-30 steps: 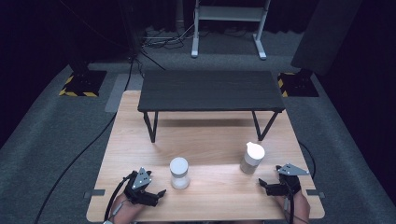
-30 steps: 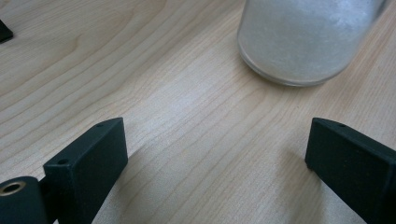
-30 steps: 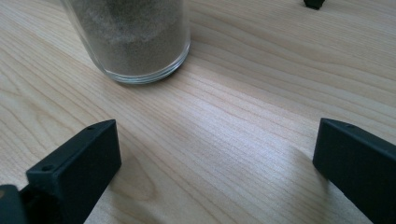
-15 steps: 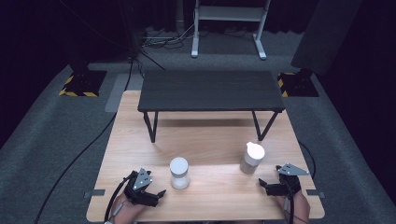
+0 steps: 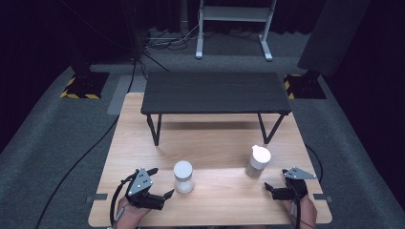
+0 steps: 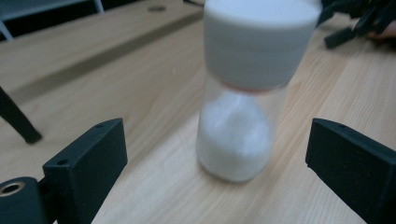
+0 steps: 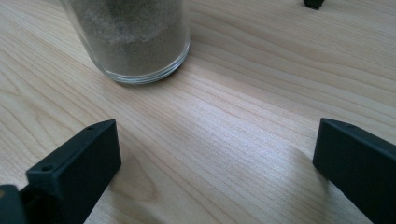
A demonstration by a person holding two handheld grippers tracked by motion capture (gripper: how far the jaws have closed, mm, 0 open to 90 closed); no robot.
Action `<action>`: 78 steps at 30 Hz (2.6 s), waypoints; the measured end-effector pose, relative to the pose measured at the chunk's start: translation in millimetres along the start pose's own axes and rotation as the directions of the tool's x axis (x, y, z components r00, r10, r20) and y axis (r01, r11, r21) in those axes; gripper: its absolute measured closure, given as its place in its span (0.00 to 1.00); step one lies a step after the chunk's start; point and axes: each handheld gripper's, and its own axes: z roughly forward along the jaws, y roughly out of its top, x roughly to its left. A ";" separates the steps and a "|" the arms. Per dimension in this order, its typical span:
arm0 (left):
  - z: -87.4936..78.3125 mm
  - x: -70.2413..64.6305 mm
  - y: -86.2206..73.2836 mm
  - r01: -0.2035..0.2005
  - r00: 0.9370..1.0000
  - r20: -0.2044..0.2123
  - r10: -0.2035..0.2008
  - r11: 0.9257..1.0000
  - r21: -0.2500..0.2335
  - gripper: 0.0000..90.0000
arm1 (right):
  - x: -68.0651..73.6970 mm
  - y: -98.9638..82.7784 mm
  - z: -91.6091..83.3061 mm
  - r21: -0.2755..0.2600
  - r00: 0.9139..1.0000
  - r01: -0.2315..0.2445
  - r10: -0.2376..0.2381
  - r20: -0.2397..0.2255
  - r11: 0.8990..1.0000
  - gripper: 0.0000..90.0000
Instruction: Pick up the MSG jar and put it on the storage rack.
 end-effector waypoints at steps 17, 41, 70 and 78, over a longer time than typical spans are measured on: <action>-8.3 -1.8 1.9 0.008 1.000 0.018 -0.006 0.995 -0.101 0.06 | 0.1 0.0 0.0 0.000 1.000 0.000 0.000 0.001 1.000 0.01; 7.9 -3.3 9.1 -0.020 0.999 0.025 0.022 0.997 -0.075 0.06 | -0.4 -0.1 -0.1 0.000 1.000 0.001 -0.001 -0.001 1.000 0.01; 60.8 -7.0 18.6 0.022 0.999 0.044 -0.021 0.999 -0.025 0.32 | -0.6 -0.6 -0.5 -0.001 1.000 0.002 -0.002 -0.004 1.000 0.01; 59.8 -11.2 13.5 0.016 0.999 0.032 -0.015 0.999 -0.048 0.38 | -0.6 -0.6 -0.5 -0.001 1.000 0.002 -0.002 -0.004 1.000 0.01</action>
